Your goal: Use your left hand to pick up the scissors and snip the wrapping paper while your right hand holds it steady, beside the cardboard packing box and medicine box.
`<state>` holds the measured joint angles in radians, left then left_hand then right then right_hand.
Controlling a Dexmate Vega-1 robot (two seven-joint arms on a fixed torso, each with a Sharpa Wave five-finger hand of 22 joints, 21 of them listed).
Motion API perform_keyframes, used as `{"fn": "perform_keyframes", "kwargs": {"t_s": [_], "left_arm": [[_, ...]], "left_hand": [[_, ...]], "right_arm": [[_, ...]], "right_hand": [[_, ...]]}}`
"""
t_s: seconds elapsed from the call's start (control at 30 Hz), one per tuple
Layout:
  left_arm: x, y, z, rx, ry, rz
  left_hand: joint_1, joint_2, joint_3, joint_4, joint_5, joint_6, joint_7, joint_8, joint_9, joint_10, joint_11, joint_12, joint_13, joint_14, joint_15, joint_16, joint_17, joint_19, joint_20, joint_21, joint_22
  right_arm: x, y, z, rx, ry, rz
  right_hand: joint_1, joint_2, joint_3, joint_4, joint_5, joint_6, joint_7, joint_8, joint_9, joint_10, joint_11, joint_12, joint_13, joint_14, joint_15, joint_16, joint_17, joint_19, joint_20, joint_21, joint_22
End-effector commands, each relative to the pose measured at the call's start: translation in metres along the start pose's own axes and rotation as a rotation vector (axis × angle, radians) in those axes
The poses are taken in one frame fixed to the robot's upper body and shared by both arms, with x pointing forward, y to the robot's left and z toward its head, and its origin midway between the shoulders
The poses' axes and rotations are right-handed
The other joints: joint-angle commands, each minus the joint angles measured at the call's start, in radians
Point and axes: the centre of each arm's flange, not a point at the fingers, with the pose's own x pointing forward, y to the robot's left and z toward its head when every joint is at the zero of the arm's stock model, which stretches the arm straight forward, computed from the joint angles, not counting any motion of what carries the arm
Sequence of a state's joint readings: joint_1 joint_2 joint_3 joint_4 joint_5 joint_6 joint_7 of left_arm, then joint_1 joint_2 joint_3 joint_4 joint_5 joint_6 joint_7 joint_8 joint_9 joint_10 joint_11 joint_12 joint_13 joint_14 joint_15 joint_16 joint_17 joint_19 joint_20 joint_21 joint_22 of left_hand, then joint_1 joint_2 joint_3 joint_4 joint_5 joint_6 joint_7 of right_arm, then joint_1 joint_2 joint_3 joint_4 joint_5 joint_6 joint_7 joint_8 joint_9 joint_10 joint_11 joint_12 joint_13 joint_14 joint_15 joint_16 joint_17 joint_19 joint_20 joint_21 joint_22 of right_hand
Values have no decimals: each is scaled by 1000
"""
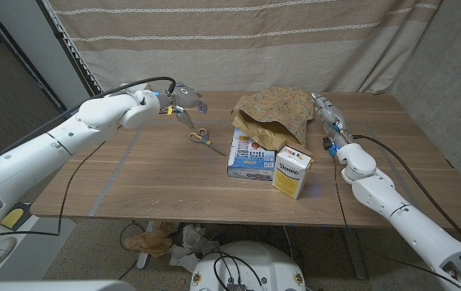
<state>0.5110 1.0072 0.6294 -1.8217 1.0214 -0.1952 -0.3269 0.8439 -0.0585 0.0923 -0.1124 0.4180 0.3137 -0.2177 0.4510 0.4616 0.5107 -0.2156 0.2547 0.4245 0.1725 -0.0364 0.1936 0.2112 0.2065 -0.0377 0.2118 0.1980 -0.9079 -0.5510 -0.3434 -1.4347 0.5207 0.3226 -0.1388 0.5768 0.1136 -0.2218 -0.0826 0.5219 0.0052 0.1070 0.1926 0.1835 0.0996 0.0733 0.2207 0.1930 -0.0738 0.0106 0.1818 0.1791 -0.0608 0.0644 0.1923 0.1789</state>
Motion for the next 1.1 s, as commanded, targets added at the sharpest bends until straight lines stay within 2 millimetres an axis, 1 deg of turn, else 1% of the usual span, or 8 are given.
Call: {"fn": "perform_keyframes", "kwargs": {"t_s": [0.03,0.2,0.53,0.9,1.1], "left_arm": [[4,-6,-3,8,-35,-8],[9,-7,-2,14,-55,21],[21,-21,8,-31,-82,29],[28,-26,16,-49,-159,26],[30,-29,18,-32,-200,3]], "left_hand": [[3,14,-3,6,7,-10,-1,-2,4,-11,-1,-5,3,-9,-176,-1,2,-10,-56,-4,4],[4,16,-6,7,7,-3,-1,3,6,-17,-1,-8,3,-15,-176,-2,3,-20,-65,-6,4],[10,22,-5,6,8,1,-2,5,5,-19,-1,-8,4,-17,-178,-1,3,-28,-64,-7,5],[11,28,-5,8,8,5,-2,6,4,-19,-1,-8,4,-13,-178,2,4,-25,-71,-3,5],[17,32,-5,5,6,5,-2,7,4,-19,-1,-7,5,-12,-180,3,4,-24,-85,-1,5]], "right_arm": [[-2,2,1,7,-15,-17],[-3,1,1,9,-16,-35],[-6,1,5,5,-25,-55],[-9,6,5,9,-22,-72],[-12,7,4,13,-18,-88]], "right_hand": [[-1,1,-6,0,-2,-7,-1,2,3,-4,0,-1,1,-8,-4,-2,3,-7,-1,0,4],[-1,1,-6,0,-2,-7,-1,2,3,-4,1,-1,1,-9,-4,-1,3,-7,-1,0,4],[-1,1,-6,0,-2,-7,-1,2,3,-5,1,-1,1,-10,-4,-1,3,-9,0,1,3],[0,1,-7,0,-3,-7,-1,2,3,-7,0,-1,1,-11,-4,-1,3,-11,0,1,3],[0,2,-7,0,-3,-8,-2,2,3,-11,0,-2,1,-15,-5,-1,3,-14,2,0,3]]}}
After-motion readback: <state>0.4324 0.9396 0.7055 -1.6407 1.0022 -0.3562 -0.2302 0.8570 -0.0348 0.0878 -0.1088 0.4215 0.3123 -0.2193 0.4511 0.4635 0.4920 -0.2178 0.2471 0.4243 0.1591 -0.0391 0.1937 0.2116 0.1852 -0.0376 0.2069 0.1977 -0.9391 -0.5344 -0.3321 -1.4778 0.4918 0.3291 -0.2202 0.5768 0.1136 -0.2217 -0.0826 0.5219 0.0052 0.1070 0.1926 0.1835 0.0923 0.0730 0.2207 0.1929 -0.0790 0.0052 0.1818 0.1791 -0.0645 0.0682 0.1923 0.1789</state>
